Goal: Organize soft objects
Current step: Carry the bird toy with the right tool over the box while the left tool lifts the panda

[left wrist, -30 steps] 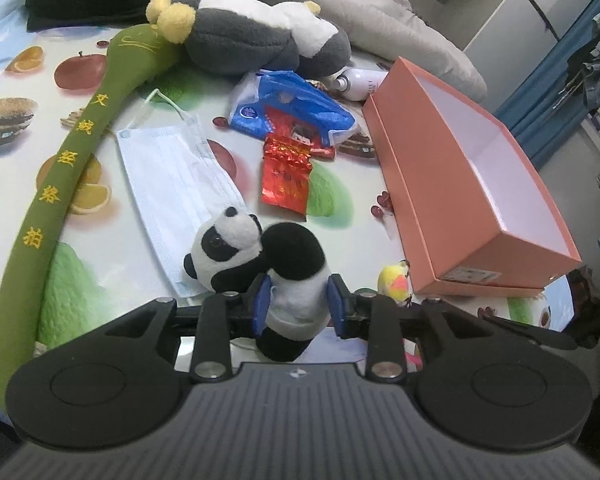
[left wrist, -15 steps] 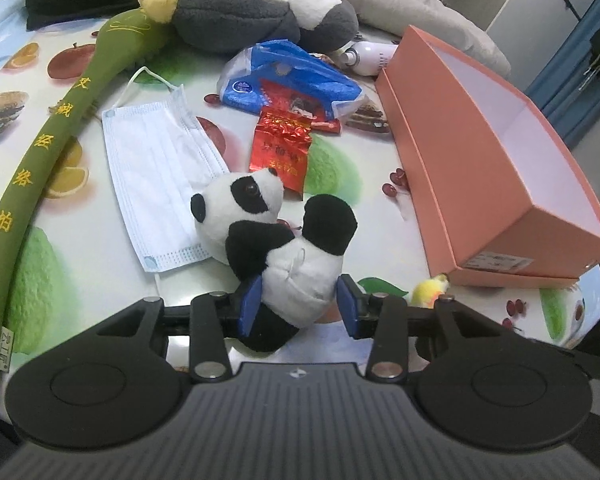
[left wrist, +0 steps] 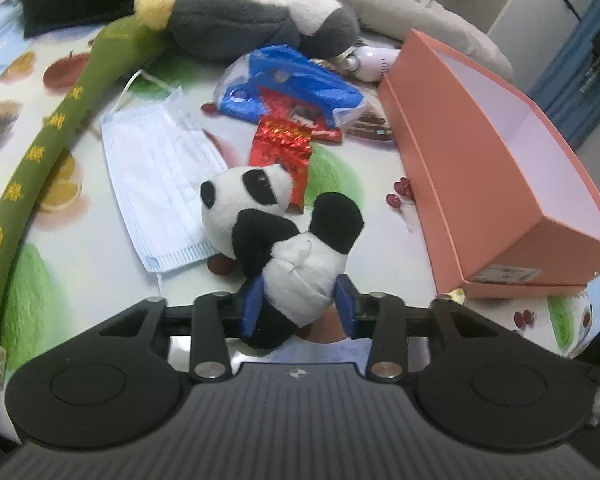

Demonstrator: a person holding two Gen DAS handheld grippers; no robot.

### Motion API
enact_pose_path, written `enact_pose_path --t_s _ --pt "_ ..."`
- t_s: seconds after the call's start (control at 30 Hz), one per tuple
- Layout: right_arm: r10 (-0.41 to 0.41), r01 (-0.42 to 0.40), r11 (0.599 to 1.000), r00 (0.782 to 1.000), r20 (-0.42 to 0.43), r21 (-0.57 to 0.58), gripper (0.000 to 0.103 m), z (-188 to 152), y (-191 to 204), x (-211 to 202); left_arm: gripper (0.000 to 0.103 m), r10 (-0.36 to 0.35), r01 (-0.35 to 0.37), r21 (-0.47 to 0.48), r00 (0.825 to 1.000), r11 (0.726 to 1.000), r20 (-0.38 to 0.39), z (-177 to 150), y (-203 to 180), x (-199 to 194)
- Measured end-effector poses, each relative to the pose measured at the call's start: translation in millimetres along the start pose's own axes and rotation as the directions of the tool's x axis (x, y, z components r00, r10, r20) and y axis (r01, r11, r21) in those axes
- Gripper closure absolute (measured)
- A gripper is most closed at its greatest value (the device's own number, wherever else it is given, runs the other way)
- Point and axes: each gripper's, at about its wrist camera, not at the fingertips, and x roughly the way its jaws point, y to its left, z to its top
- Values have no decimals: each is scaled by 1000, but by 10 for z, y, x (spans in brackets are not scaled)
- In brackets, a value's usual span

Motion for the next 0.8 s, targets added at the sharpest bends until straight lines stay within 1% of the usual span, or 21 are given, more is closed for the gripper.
enact_pose_path --t_s 0.1,0.27,0.57,0.8 --pt "-5 5 1000 1000 18 3 83 21 -8 -86 63 -7 7 -9 1000 1000 9 5 14 -55" --pt "-15 14 1000 999 52 8 83 88 -32 -221 67 -27 26 17 999 1000 39 2 -22 -216" --pt "-21 20 1000 991 131 9 83 240 -22 -572 68 -71 63 78 993 995 98 -21 -172 -653" --pt "-18 17 1000 979 203 11 83 375 -6 -903 68 -126 112 107 982 988 138 12 -289 -1012"
